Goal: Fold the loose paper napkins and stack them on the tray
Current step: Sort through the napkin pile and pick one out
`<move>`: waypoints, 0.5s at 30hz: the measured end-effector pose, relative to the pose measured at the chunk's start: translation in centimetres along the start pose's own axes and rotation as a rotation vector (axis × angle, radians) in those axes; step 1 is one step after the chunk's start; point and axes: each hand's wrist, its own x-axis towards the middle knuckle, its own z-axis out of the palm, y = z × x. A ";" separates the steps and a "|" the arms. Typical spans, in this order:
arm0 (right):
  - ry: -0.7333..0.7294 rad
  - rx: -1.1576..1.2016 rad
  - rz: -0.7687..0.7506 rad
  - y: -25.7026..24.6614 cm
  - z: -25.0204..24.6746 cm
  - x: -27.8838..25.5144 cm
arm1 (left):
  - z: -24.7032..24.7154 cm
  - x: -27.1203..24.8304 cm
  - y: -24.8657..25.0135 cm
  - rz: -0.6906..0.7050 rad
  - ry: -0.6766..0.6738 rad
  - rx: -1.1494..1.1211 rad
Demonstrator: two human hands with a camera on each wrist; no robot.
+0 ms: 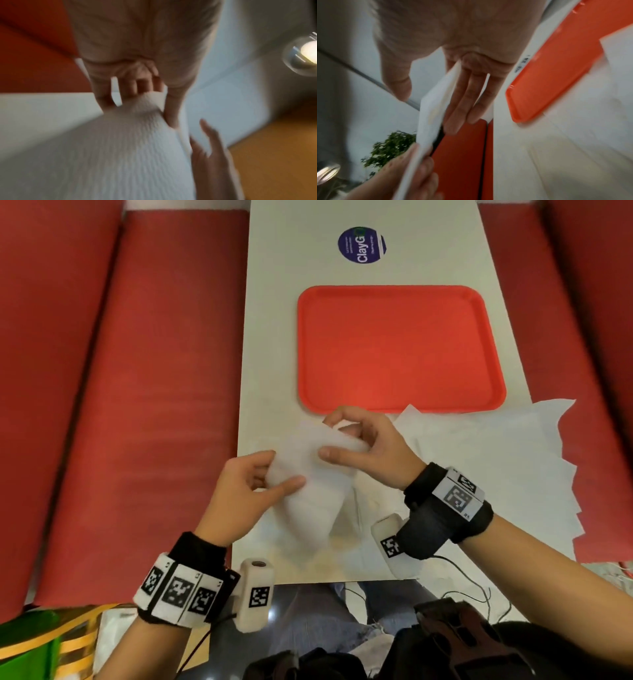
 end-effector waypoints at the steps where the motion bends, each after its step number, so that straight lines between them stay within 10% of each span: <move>1: 0.069 0.038 0.024 0.5 0.4 0.3 | -0.3 -0.1 -0.2 -0.050 0.086 -0.114; 15: 0.188 -0.209 0.273 9.7 7.0 2.9 | -2.1 2.5 -9.8 -0.268 0.296 0.252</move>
